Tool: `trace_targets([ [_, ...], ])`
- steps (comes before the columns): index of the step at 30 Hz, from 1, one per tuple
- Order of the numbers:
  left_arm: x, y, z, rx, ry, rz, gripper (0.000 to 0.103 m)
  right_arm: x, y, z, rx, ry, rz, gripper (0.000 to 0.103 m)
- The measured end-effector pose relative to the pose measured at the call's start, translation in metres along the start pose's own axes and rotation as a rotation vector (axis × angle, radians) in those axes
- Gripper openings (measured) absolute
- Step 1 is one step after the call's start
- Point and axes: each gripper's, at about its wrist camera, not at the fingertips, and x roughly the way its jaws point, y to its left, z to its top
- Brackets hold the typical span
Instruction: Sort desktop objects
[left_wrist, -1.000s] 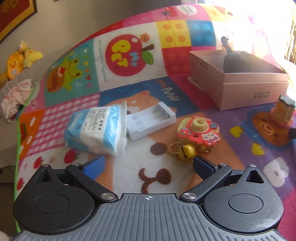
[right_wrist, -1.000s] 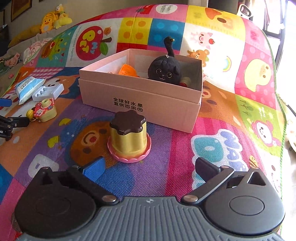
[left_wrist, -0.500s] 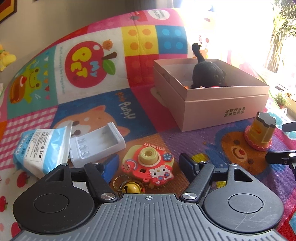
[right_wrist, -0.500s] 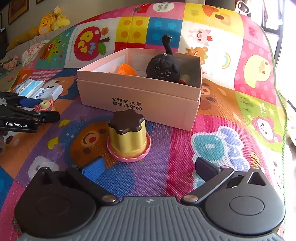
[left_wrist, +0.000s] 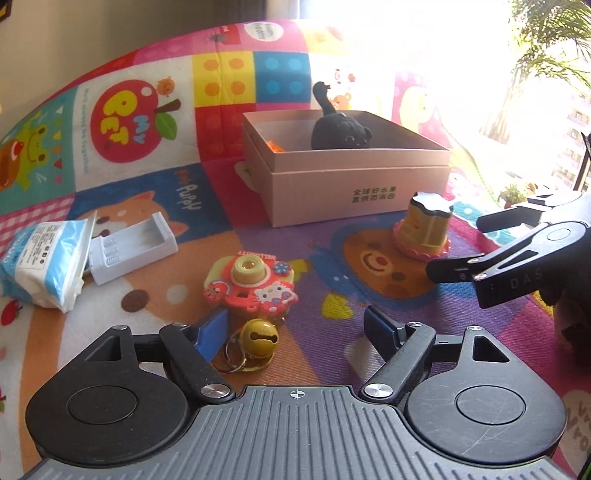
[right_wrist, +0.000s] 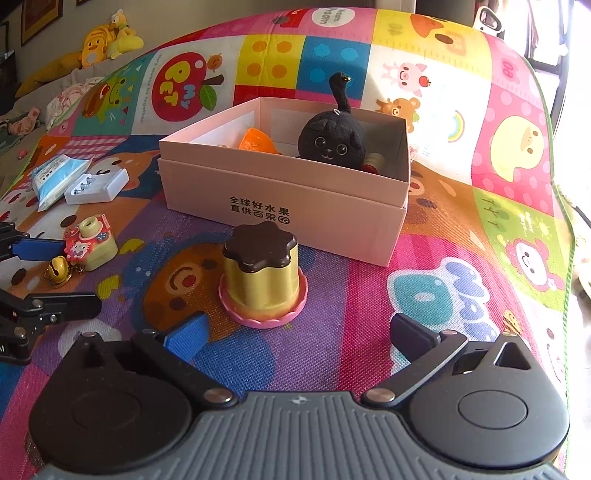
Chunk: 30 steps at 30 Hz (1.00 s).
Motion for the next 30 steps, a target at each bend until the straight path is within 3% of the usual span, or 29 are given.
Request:
trace_targets([
  [3,0.0,-0.001,0.0,-0.001,0.0,-0.009,0.086,0.007,0.005,0.006,-0.01,0.01,0.045,0.103],
  [5,0.0,0.002,0.0,-0.022,-0.002,-0.01,0.088,0.01,0.01,0.01,-0.019,-0.001,0.055,0.098],
  [8,0.0,0.009,0.002,-0.059,-0.01,0.007,0.092,0.009,0.017,0.013,-0.031,-0.015,0.063,0.082],
  [12,0.005,0.014,0.01,-0.035,-0.014,0.072,0.093,0.002,0.023,0.014,-0.052,-0.014,0.072,0.056],
  [15,0.015,0.017,0.018,-0.015,-0.007,0.098,0.091,-0.003,0.024,0.014,-0.041,0.008,0.082,0.055],
  [23,0.021,0.009,0.019,0.024,0.011,0.087,0.063,-0.028,0.018,0.008,-0.041,0.053,0.151,0.055],
  [30,-0.002,-0.015,0.013,0.091,0.019,0.025,0.063,-0.072,0.012,0.01,-0.065,-0.02,0.166,0.055],
])
